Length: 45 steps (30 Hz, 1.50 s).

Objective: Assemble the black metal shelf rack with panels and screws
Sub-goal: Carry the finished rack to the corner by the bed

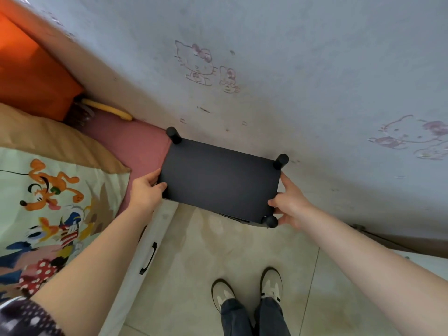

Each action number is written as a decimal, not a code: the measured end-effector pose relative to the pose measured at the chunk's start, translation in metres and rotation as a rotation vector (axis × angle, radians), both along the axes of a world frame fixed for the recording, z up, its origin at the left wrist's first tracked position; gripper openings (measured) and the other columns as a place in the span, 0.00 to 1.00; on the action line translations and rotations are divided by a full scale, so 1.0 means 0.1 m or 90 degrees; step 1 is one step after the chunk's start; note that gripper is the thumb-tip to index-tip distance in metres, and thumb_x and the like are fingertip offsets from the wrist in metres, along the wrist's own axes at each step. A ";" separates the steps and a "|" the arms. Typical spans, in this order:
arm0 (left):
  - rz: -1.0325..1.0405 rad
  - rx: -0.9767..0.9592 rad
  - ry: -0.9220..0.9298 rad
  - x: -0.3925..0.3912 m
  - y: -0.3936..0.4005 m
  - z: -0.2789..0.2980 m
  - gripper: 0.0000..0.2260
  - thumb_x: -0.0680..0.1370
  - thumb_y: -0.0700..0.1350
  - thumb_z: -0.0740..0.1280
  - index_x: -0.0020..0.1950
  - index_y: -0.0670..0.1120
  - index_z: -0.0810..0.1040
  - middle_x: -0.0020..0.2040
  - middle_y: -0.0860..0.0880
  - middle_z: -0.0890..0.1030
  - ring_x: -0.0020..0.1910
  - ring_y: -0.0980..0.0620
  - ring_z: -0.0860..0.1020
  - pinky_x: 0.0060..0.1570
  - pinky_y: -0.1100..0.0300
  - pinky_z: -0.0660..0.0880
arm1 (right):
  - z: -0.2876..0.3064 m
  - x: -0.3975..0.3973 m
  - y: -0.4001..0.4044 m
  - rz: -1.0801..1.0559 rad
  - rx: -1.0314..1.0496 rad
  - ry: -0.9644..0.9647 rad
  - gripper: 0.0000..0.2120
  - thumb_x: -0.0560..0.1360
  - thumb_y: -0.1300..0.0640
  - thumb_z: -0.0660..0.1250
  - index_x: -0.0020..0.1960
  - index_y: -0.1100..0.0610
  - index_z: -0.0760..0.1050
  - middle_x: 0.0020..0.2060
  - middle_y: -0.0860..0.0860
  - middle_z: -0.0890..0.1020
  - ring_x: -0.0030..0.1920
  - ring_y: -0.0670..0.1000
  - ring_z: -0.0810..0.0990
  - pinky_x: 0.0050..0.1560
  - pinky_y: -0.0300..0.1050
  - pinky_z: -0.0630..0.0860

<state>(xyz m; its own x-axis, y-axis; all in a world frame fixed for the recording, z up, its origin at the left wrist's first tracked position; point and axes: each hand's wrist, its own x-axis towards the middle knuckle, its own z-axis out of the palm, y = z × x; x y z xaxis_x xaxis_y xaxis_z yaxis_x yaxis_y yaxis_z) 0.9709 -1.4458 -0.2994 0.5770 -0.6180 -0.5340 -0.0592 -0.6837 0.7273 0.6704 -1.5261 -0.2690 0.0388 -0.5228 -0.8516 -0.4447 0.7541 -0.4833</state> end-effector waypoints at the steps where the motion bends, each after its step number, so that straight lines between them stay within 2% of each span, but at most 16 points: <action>1: -0.001 -0.004 0.000 0.03 -0.02 0.01 0.22 0.80 0.28 0.62 0.74 0.37 0.70 0.70 0.43 0.75 0.65 0.52 0.74 0.67 0.59 0.68 | -0.01 0.03 0.00 -0.004 -0.001 -0.004 0.44 0.77 0.75 0.53 0.75 0.31 0.52 0.50 0.53 0.80 0.43 0.56 0.80 0.32 0.51 0.78; 5: -0.018 -0.005 -0.022 0.13 -0.11 0.07 0.21 0.80 0.28 0.63 0.74 0.36 0.70 0.70 0.43 0.75 0.64 0.54 0.72 0.64 0.64 0.66 | -0.02 0.15 0.04 -0.034 0.005 -0.025 0.44 0.77 0.76 0.54 0.76 0.32 0.52 0.60 0.53 0.80 0.50 0.58 0.81 0.34 0.53 0.78; 7: -0.025 -0.006 -0.018 0.17 -0.15 0.08 0.22 0.80 0.28 0.63 0.74 0.35 0.69 0.71 0.41 0.74 0.67 0.50 0.73 0.68 0.60 0.67 | 0.00 0.17 0.02 -0.051 0.006 -0.031 0.44 0.77 0.76 0.55 0.76 0.32 0.52 0.61 0.54 0.79 0.53 0.59 0.80 0.34 0.54 0.79; 9: -0.031 -0.005 -0.006 0.18 -0.20 0.09 0.22 0.80 0.29 0.64 0.74 0.36 0.69 0.71 0.41 0.74 0.69 0.47 0.73 0.71 0.55 0.67 | 0.01 0.18 -0.02 -0.061 -0.003 -0.030 0.44 0.77 0.76 0.55 0.76 0.33 0.53 0.61 0.55 0.79 0.55 0.60 0.80 0.34 0.55 0.79; 11: -0.039 -0.008 -0.009 0.18 -0.26 0.11 0.22 0.80 0.30 0.64 0.75 0.37 0.69 0.71 0.42 0.74 0.71 0.47 0.72 0.72 0.55 0.66 | 0.02 0.19 -0.06 -0.074 -0.014 -0.025 0.43 0.77 0.76 0.55 0.77 0.34 0.53 0.61 0.56 0.79 0.55 0.60 0.80 0.34 0.55 0.79; 14: -0.043 -0.014 -0.014 0.19 -0.35 0.11 0.21 0.81 0.29 0.62 0.75 0.35 0.69 0.71 0.41 0.74 0.70 0.46 0.73 0.72 0.55 0.66 | 0.02 0.21 -0.09 -0.091 -0.022 -0.028 0.43 0.77 0.76 0.55 0.77 0.35 0.54 0.61 0.56 0.79 0.54 0.60 0.80 0.35 0.56 0.79; 20: -0.045 -0.003 -0.019 0.32 -0.31 0.04 0.21 0.81 0.29 0.62 0.74 0.36 0.70 0.69 0.43 0.76 0.68 0.46 0.75 0.72 0.50 0.68 | -0.02 0.27 -0.01 -0.098 -0.017 -0.044 0.44 0.77 0.77 0.55 0.77 0.35 0.53 0.61 0.56 0.79 0.60 0.62 0.79 0.36 0.56 0.79; 24: -0.050 -0.005 -0.033 0.30 -0.17 0.00 0.19 0.82 0.33 0.64 0.73 0.39 0.72 0.62 0.50 0.77 0.62 0.50 0.76 0.69 0.52 0.71 | -0.04 0.27 0.02 -0.118 -0.002 -0.052 0.44 0.77 0.77 0.55 0.77 0.34 0.54 0.62 0.55 0.79 0.55 0.60 0.79 0.35 0.55 0.78; 29: -0.034 0.012 -0.050 0.28 -0.19 0.03 0.17 0.82 0.38 0.67 0.71 0.40 0.75 0.62 0.47 0.78 0.59 0.49 0.77 0.65 0.54 0.73 | -0.05 0.21 0.03 -0.127 -0.011 -0.079 0.44 0.76 0.77 0.56 0.77 0.36 0.55 0.61 0.55 0.79 0.58 0.59 0.79 0.33 0.56 0.78; 32: -0.006 0.047 -0.106 0.26 -0.17 0.01 0.18 0.80 0.45 0.70 0.68 0.40 0.75 0.63 0.43 0.79 0.60 0.43 0.78 0.64 0.46 0.75 | -0.09 0.21 0.05 -0.137 -0.017 -0.075 0.39 0.76 0.76 0.57 0.77 0.42 0.58 0.61 0.55 0.78 0.56 0.58 0.79 0.34 0.58 0.78; 34: 0.038 0.059 -0.122 0.22 -0.13 -0.01 0.21 0.79 0.47 0.72 0.68 0.41 0.73 0.63 0.42 0.77 0.60 0.41 0.78 0.63 0.44 0.76 | -0.11 0.22 0.07 -0.150 -0.019 -0.060 0.32 0.77 0.74 0.59 0.75 0.48 0.62 0.60 0.56 0.77 0.55 0.58 0.79 0.34 0.58 0.78; 38: 0.127 0.030 -0.055 0.12 -0.08 -0.03 0.23 0.77 0.45 0.73 0.68 0.43 0.69 0.59 0.46 0.73 0.62 0.40 0.76 0.64 0.45 0.75 | -0.13 0.23 0.14 -0.165 -0.014 -0.033 0.15 0.80 0.67 0.61 0.63 0.53 0.69 0.54 0.54 0.77 0.51 0.56 0.78 0.33 0.55 0.76; 40: 0.138 0.012 -0.014 0.08 -0.02 -0.04 0.22 0.77 0.43 0.72 0.66 0.42 0.67 0.60 0.44 0.75 0.61 0.40 0.77 0.65 0.44 0.74 | -0.14 0.22 0.19 -0.156 -0.015 -0.039 0.09 0.81 0.64 0.61 0.59 0.54 0.70 0.49 0.51 0.78 0.49 0.54 0.79 0.35 0.53 0.76; 42: 0.126 -0.001 0.002 0.04 0.10 -0.04 0.22 0.77 0.41 0.71 0.68 0.42 0.67 0.61 0.44 0.76 0.61 0.42 0.78 0.66 0.44 0.74 | -0.13 0.19 0.24 -0.147 -0.017 -0.063 0.08 0.81 0.63 0.61 0.60 0.56 0.72 0.51 0.51 0.79 0.51 0.54 0.79 0.39 0.50 0.77; 45: 0.107 -0.022 0.033 -0.07 0.33 0.02 0.24 0.80 0.37 0.67 0.74 0.44 0.66 0.62 0.50 0.73 0.57 0.49 0.76 0.61 0.49 0.77 | -0.07 0.16 0.33 -0.141 -0.043 -0.096 0.10 0.81 0.64 0.61 0.61 0.58 0.74 0.56 0.54 0.80 0.54 0.54 0.79 0.45 0.45 0.78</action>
